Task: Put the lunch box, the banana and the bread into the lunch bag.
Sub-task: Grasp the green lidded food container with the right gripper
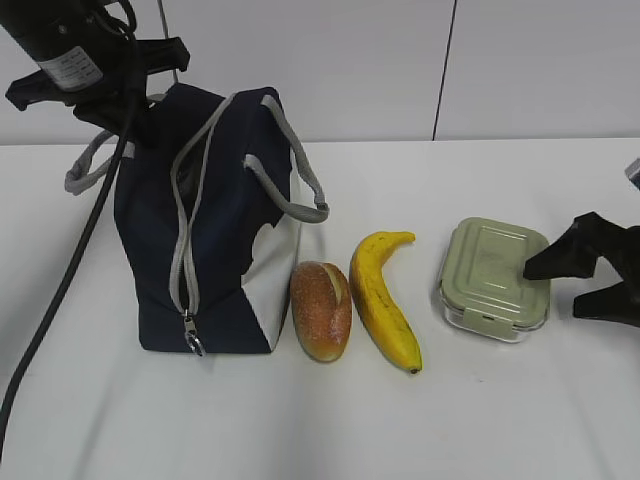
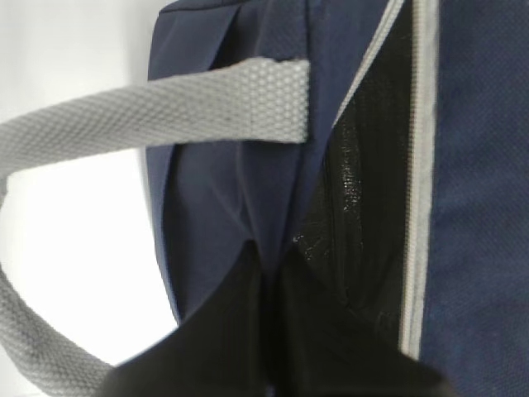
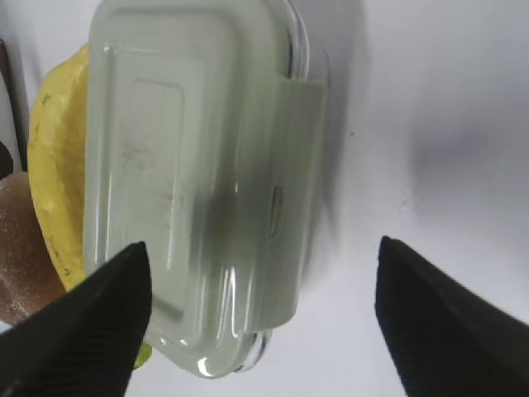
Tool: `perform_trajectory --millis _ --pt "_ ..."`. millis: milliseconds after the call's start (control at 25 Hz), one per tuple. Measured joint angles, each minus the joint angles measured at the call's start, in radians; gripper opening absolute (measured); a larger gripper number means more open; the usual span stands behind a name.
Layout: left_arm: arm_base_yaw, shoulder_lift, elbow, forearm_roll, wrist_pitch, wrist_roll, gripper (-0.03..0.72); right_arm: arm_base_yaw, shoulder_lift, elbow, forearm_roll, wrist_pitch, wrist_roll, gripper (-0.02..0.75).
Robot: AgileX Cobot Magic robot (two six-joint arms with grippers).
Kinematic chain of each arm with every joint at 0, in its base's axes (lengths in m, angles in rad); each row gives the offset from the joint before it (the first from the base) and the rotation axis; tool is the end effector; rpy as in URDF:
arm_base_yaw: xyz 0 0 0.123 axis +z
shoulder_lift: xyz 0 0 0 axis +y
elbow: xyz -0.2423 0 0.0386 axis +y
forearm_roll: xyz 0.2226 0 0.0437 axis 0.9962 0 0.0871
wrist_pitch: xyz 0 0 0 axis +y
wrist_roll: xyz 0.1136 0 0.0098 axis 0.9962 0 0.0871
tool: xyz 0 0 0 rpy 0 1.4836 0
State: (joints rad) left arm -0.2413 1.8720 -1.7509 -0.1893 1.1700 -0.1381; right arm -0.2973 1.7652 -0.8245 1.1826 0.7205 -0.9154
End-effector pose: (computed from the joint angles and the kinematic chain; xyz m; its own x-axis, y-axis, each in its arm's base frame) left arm 0.3602 -0.1090 0.2548 -0.9464 0.0188 -0.3225 0.0992 0.9670 -0.2347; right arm 0.2938 -0.0171 0.1159 -0.8701 0.3961 -0.2933 0.1443 0.7738 0.6168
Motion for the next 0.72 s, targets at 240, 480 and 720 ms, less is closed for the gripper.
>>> perform_trajectory --millis 240,480,720 --pt "0.000 0.000 0.000 0.000 0.000 0.000 0.001 0.000 0.074 -0.068 0.014 0.091 -0.024 0.666" --pt "0.000 0.000 0.000 0.001 0.000 0.000 0.001 0.000 0.083 -0.085 0.017 0.097 -0.024 0.661" --pt "0.000 0.000 0.000 0.002 0.000 0.000 0.001 0.000 0.156 -0.085 0.026 0.109 -0.036 0.642"
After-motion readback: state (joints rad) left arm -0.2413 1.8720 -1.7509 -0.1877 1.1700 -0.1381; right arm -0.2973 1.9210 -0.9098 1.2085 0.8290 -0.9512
